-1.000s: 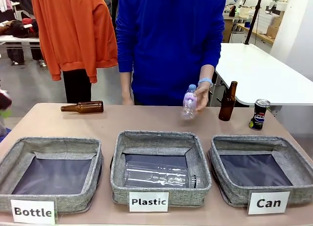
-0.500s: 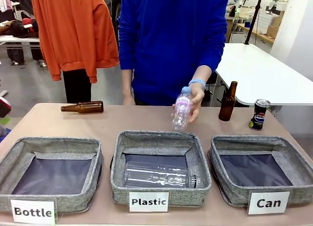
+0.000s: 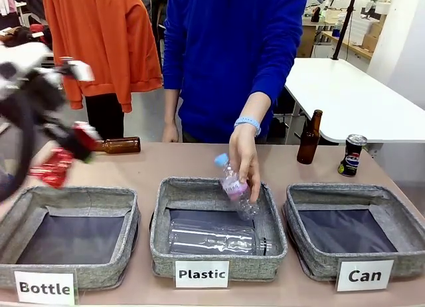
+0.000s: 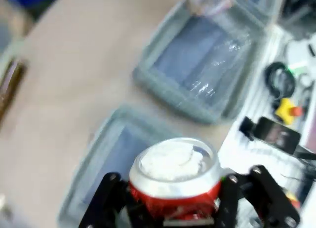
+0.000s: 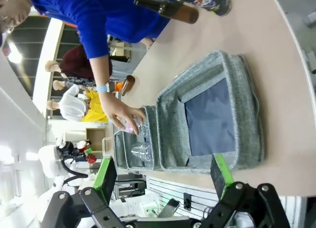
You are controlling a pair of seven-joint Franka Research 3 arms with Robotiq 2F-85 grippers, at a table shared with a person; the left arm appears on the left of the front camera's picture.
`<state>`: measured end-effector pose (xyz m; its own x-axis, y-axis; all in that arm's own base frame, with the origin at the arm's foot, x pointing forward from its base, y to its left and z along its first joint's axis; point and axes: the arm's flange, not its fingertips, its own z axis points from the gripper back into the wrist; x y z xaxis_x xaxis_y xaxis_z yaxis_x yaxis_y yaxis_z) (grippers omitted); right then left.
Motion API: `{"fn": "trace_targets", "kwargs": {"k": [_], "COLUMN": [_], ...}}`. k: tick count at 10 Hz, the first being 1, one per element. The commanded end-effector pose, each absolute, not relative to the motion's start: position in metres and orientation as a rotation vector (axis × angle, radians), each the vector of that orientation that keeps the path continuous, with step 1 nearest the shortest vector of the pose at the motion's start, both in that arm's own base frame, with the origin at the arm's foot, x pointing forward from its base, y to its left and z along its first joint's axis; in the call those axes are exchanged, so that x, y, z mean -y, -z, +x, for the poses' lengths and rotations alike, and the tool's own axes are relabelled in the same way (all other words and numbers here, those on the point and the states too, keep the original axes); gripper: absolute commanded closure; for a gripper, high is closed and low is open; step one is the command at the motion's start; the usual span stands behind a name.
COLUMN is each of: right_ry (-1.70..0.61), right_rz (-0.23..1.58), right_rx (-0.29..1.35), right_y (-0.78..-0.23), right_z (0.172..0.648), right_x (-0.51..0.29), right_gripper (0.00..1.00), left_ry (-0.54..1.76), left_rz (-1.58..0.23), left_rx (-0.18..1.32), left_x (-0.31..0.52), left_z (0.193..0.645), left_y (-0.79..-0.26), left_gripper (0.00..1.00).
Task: Sort the can waste into the basket.
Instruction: Pick up the can waste from the table and place it in the right Fabric basket.
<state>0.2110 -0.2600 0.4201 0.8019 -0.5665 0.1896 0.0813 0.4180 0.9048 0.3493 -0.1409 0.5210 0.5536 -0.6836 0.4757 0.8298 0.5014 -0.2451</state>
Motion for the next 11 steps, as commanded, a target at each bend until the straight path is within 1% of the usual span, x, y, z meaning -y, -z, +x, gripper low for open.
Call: {"fn": "trace_targets", "kwargs": {"k": [1, 2, 3, 5, 7, 11], "right_ry": [0.512, 0.547, 0.462, 0.462, 0.462, 0.462], "right_rz": [1.074, 1.092, 1.059, 1.059, 1.059, 1.059], "right_rx": [0.533, 0.567, 0.536, 0.536, 0.536, 0.536], "right_y": [-0.424, -0.429, -0.423, -0.423, -0.423, -0.423], "right_z": [0.188, 0.186, 0.196, 0.196, 0.196, 0.196], "right_x": [0.29, 0.293, 0.276, 0.276, 0.276, 0.276], "right_gripper": [0.0, 0.0, 0.0, 0.0, 0.0, 0.0], "left_ry": [1.142, 1.128, 1.123, 1.132, 1.187, 1.184], "left_rz": [-0.419, -0.363, -0.36, -0.337, -0.27, -0.243], "left_rx": [0.366, 0.338, 0.321, 0.313, 0.321, 0.312], "left_x": [0.217, 0.231, 0.23, 0.223, 0.215, 0.196], "left_z": [0.377, 0.382, 0.387, 0.385, 0.379, 0.374], "left_y": [-0.499, -0.495, -0.494, -0.497, -0.5, -0.505], "left_gripper": [1.0, 1.0, 1.0, 1.0, 1.0, 1.0]}}
